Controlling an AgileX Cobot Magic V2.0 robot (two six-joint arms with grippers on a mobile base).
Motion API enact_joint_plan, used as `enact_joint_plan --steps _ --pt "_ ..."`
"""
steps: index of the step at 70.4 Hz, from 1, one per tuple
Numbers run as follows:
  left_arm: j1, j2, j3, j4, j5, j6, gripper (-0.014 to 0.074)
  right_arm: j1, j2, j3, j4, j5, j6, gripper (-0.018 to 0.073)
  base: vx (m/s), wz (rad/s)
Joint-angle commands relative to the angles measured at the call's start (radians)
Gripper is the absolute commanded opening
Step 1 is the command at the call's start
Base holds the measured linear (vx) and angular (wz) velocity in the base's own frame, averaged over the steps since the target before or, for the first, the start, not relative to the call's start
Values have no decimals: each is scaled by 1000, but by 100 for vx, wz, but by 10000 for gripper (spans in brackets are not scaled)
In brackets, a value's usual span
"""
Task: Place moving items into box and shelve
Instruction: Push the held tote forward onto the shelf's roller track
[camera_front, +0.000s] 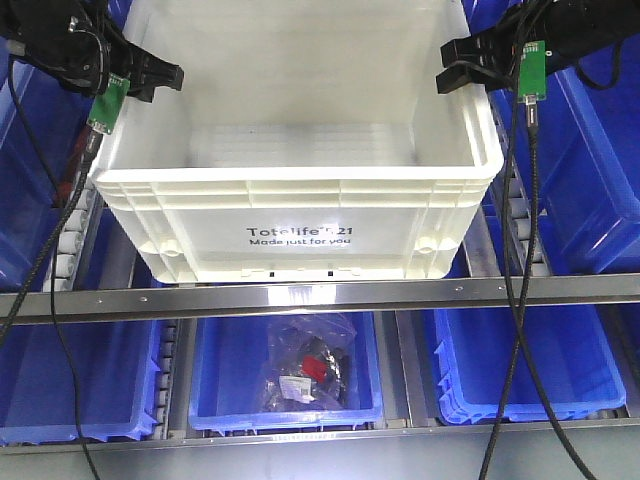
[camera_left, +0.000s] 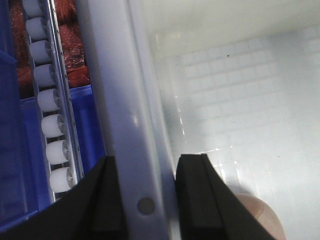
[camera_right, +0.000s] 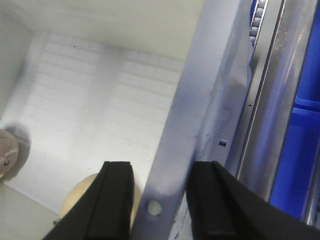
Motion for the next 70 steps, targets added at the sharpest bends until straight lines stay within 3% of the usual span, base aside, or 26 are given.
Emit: enact_joint_plan --steps 1,19,28,49,70 --pt "-16 -40 -32 -21 -123 16 183 16 -80 -48 146 -69 -72 180 0 0" --pt "-16 -40 -32 -10 -122 16 454 16 -80 -48 146 -99 -68 540 0 0" --pt "-16 -40 -32 37 -115 3 531 16 -80 -48 141 -115 -68 641 0 0" --pt "-16 -55 -32 241 -92 -191 545 16 -80 -48 69 -180 -68 645 0 0" --pt "-16 -110 -32 237 -78 -195 545 16 -97 -48 44 -235 -68 592 0 0"
